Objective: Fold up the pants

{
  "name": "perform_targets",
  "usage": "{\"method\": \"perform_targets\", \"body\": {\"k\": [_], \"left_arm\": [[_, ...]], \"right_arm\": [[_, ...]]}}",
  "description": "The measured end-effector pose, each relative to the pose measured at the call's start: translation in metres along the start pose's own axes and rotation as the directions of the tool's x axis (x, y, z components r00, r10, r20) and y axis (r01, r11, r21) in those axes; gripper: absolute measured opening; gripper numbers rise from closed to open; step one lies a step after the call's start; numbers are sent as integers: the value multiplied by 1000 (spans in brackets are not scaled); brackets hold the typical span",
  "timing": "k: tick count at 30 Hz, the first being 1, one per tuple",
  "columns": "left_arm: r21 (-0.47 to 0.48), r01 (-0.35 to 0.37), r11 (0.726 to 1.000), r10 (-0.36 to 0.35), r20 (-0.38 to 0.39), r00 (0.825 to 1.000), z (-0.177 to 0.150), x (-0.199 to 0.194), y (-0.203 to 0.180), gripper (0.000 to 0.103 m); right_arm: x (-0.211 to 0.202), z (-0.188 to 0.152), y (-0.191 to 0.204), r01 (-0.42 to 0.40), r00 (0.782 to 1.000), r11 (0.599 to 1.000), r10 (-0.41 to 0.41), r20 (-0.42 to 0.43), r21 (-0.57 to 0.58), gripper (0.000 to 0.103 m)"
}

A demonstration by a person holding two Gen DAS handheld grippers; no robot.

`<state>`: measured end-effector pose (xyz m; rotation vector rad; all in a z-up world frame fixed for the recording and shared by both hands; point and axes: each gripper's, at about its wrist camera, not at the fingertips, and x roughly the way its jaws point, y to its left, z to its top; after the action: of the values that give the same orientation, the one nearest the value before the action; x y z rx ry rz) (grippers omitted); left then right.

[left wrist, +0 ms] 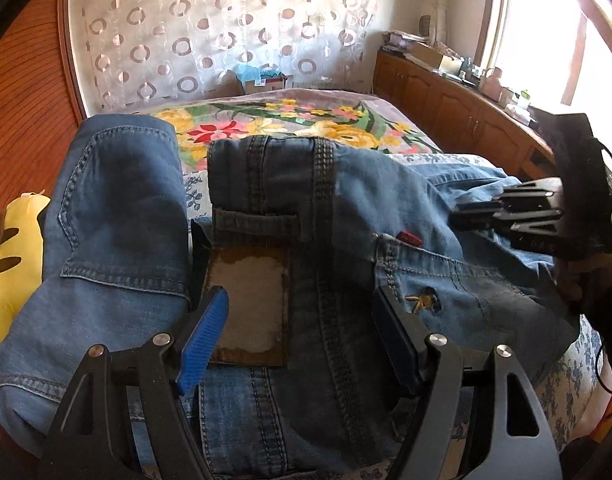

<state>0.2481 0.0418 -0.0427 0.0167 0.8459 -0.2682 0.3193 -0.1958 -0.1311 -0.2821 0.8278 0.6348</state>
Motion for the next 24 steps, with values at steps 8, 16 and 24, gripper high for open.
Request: {"method": "perform_targets", "body": {"k": [8,16,24], "left_arm": [[-9,-13,1000,13,1,1000,-3,-5,4,75],[-22,-24,999,24,12,1000,-9,-15,10,75],[-26,-46,999,46,2,999,-18,-20,16,75]], "right_arm": [[-34,41,-4,112,984,993,-107,141,-31,7],[20,41,-1,213,975,977,-213,67,3,13],[4,17,11,180,975,979,-190,116,91,41]]}}
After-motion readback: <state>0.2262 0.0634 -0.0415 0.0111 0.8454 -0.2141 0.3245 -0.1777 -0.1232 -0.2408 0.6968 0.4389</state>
